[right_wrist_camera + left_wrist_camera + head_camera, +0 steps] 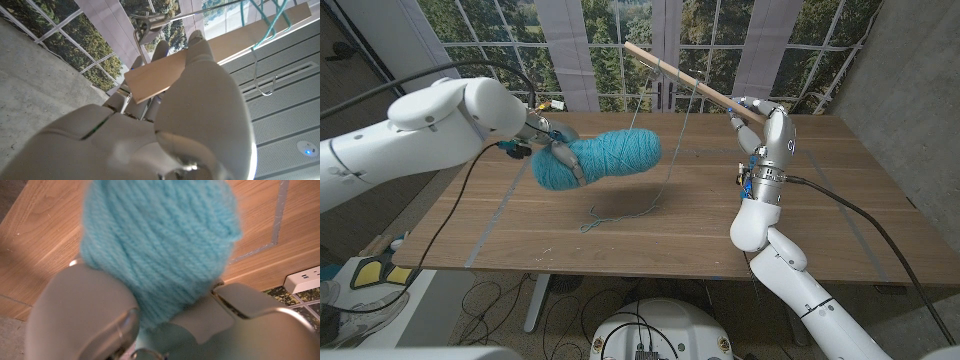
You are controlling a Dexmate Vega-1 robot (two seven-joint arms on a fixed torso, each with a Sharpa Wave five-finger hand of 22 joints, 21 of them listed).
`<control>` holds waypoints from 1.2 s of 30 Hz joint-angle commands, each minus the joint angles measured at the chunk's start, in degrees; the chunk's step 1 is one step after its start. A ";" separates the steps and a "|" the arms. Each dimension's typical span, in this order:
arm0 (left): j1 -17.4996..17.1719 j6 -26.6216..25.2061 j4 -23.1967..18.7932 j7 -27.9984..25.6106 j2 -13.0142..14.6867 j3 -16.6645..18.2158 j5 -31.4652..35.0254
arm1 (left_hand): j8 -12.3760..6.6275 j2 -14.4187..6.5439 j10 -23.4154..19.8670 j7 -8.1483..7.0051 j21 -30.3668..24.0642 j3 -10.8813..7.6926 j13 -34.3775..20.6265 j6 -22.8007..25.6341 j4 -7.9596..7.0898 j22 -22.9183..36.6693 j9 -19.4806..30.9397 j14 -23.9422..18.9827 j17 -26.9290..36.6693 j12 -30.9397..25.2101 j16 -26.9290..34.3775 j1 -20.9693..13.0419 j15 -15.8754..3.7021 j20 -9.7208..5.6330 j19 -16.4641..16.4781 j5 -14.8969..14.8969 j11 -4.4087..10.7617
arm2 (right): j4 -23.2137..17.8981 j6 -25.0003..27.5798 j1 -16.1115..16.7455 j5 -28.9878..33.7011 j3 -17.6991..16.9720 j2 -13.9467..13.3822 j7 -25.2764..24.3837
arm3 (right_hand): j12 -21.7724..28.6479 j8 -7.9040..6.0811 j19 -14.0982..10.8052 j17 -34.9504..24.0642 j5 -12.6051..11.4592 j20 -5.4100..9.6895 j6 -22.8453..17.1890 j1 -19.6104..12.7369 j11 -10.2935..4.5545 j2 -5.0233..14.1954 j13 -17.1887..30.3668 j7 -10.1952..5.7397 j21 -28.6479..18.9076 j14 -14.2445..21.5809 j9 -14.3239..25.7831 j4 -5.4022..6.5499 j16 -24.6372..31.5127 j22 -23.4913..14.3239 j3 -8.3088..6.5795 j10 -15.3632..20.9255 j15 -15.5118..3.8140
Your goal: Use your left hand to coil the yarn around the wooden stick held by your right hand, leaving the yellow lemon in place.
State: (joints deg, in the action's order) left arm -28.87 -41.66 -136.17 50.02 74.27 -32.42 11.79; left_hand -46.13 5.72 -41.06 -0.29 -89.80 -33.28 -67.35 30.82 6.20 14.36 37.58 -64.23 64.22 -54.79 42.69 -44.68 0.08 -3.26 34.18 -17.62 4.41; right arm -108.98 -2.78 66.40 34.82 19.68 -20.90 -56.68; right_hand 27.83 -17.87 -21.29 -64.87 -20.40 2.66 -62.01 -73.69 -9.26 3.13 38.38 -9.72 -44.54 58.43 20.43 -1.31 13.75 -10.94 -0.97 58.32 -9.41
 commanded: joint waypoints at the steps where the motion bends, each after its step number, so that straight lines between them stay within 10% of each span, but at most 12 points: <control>1: 0.31 0.29 -0.29 1.09 -1.43 -0.98 0.93 | 0.07 -16.26 -1.40 -0.01 -0.30 -6.03 -0.13 0.15 -6.06 -0.05 0.17 -12.41 3.04 0.00 -0.16 -16.16 -12.07 -4.91 -0.25 0.10 1.03 | -2.95 10.81 -0.47 -7.03 0.04 -3.47 5.42 | 0.38 0.29 0.13 -0.27 -0.16 8.65 -0.22 -5.46 0.40 5.89 0.18 0.35 -0.23 0.41 0.01 0.36 -0.20 0.00 0.13 0.88 -3.93; 13: 1.40 -4.18 -1.56 2.78 -1.73 -4.21 9.29 | 0.22 -16.27 -1.38 0.08 -0.30 -5.95 -0.06 0.16 -6.06 -0.11 0.18 -12.69 3.17 0.15 -0.17 -16.24 -12.08 -4.96 -0.30 0.20 1.06 | -8.70 17.66 0.69 -11.88 -0.92 -8.72 14.13 | 0.09 0.62 -0.19 -0.33 -0.10 8.35 -0.50 -5.68 1.06 6.10 -0.32 0.88 -0.49 0.58 -0.27 0.56 -0.13 0.08 0.15 1.30 -3.84; 22: 1.15 -7.77 -1.72 6.69 -3.36 -10.58 30.45 | 0.41 -16.27 -1.50 0.08 -0.27 -5.90 0.30 0.18 -6.07 -0.17 0.06 -12.43 2.99 0.40 -0.49 -16.28 -12.04 -4.97 -0.37 0.26 1.07 | -11.43 20.81 1.38 -14.89 -1.63 -11.98 18.52 | -0.11 0.91 -1.03 -0.65 0.01 7.51 -1.10 -6.10 1.91 6.20 -1.05 1.78 -0.95 1.71 -0.72 0.52 0.51 0.16 0.05 2.26 -3.83; 25: -2.50 -7.82 -1.05 2.73 -3.20 -7.44 29.06 | 0.51 -16.32 -1.55 0.09 -0.23 -5.81 0.31 0.19 -6.10 -0.20 -0.03 -12.55 2.73 0.42 -0.66 -16.29 -12.06 -5.03 -0.51 0.31 1.15 | -12.91 23.32 1.62 -16.74 -2.13 -13.58 21.82 | -0.44 0.97 -2.34 -0.93 -0.02 6.47 -1.80 -6.60 2.34 6.06 -2.12 2.39 -1.58 3.15 -1.08 0.21 1.27 0.22 -0.12 3.30 -3.75; 29: -2.91 -7.51 -0.02 7.33 -5.29 -11.81 46.32 | 0.67 -16.26 -1.64 -0.08 -0.18 -5.79 0.32 0.10 -6.10 -0.30 -0.10 -12.58 2.66 0.46 -0.79 -16.31 -12.03 -5.04 -0.48 0.34 1.15 | -15.57 29.49 1.13 -18.95 -2.23 -15.30 26.47 | -0.80 1.16 -3.50 -0.71 -0.23 5.49 -2.48 -7.03 2.80 5.65 -3.33 3.13 -2.11 4.02 -1.65 -0.13 1.40 0.35 -0.27 4.56 -3.52; 36: -7.08 -4.94 2.54 11.38 -8.60 -9.19 55.94 | 0.81 -16.24 -1.37 -0.34 -0.11 -5.65 0.14 -0.35 -6.22 -0.45 0.14 -12.65 2.21 0.56 -1.21 -16.25 -11.96 -5.12 -0.56 0.40 1.22 | -17.99 38.17 -0.64 -22.22 -1.21 -17.74 31.32 | -1.12 1.64 -4.44 -0.22 -0.57 4.18 -2.84 -7.28 3.59 5.09 -4.24 4.63 -2.50 5.41 -2.50 -0.49 1.60 0.53 -0.42 5.65 -3.29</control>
State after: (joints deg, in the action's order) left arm -31.35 -48.28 -136.49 56.03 69.61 -41.36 43.77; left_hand -45.59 5.82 -41.06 -0.38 -89.80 -33.12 -66.85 30.49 6.04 13.81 37.45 -64.23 66.36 -54.14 41.63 -44.77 0.07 -3.10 33.71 -17.29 4.41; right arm -122.87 24.35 67.32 17.50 17.93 -34.58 -33.10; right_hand 26.77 -16.51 -25.11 -65.14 -20.62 2.56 -64.47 -74.91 -8.48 2.80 34.26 -5.82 -46.62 63.09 18.06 -1.57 15.08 -10.37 -1.23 60.81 -11.38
